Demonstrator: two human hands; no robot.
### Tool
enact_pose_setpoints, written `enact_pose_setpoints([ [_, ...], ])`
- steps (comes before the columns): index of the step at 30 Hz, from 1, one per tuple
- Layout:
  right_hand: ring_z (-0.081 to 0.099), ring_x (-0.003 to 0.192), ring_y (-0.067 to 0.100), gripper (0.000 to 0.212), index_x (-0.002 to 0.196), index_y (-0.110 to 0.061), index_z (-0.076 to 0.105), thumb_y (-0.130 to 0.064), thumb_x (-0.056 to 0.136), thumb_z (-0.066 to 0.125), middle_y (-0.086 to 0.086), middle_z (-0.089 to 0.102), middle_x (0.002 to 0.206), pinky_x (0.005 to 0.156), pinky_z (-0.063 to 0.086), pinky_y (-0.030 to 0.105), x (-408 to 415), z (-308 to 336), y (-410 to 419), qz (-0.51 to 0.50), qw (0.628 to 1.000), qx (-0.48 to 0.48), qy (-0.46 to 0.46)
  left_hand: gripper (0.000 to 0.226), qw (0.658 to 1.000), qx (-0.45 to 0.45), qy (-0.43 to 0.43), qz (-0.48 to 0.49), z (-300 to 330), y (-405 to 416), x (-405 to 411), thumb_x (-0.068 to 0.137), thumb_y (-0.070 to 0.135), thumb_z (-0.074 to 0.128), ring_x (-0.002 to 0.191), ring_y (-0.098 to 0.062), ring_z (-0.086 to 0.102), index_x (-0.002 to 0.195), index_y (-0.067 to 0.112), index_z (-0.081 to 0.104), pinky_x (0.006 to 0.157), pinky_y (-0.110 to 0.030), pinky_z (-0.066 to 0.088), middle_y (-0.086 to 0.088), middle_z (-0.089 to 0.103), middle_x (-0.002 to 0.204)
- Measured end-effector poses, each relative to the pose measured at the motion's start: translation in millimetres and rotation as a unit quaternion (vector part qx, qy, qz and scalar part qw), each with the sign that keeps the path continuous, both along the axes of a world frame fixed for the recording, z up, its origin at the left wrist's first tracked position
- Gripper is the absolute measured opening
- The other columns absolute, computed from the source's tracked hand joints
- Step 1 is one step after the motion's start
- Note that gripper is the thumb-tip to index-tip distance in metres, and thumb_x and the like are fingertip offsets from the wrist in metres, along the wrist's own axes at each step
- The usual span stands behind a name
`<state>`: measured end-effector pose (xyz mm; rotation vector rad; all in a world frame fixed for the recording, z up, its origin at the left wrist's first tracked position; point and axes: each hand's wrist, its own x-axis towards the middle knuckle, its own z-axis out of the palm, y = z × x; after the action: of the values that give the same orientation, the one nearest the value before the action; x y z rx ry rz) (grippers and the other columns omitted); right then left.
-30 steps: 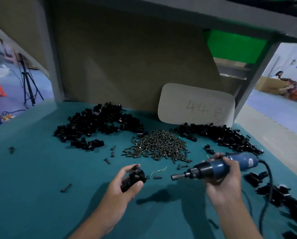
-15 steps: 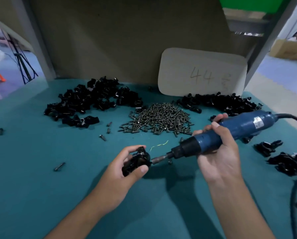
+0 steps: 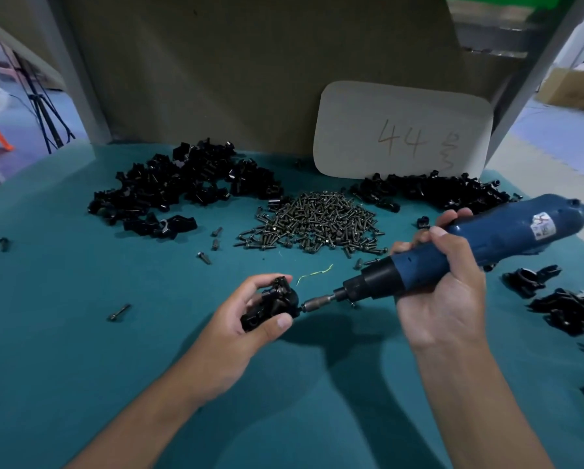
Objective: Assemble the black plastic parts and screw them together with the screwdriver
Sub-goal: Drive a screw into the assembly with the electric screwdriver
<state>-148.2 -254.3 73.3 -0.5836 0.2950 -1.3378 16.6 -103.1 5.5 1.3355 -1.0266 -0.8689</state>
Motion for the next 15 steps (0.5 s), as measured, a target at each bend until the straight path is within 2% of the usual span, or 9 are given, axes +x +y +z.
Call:
enact_pose_setpoints([
  [6,0.053,0.071,0.008,0.038,0.101,-0.028,0.061,0.008,0.091,0.051,-0.011,0.062,0.094,0.065,0.048,0.027,3.5,-0.4,5.3,0.007,1.0,-0.011,0.003,0.037,1.0,0.006,0.007,-0.008,-3.3,-1.5,5.4,0.084,0.032,0.072,0.1,0.003,0.065,0.118,0.045,0.065,0.086,-0.011,0.047,0.015,0.072,0.108],
  [11,0.052,0.07,0.008,0.037,0.101,-0.028,0.059,0.006,0.091,0.05,-0.012,0.061,0.092,0.064,0.047,0.026,2.9,0.5,4.7,0.014,1.0,-0.003,-0.015,0.036,0.999,-0.002,0.034,-0.017,-3.3,-1.5,5.8,0.085,0.029,0.07,0.085,0.007,0.063,0.117,0.043,0.067,0.079,-0.009,0.047,0.02,0.072,0.101],
  [15,0.051,0.069,0.007,0.035,0.099,-0.028,0.06,0.005,0.09,0.051,-0.013,0.061,0.092,0.064,0.047,0.025,1.9,0.8,4.1,0.018,1.0,0.0,-0.023,0.036,0.998,-0.003,0.054,-0.026,-5.3,-1.7,3.0,0.086,0.025,0.07,0.085,0.005,0.062,0.121,0.034,0.067,0.079,-0.009,0.048,0.019,0.071,0.1],
])
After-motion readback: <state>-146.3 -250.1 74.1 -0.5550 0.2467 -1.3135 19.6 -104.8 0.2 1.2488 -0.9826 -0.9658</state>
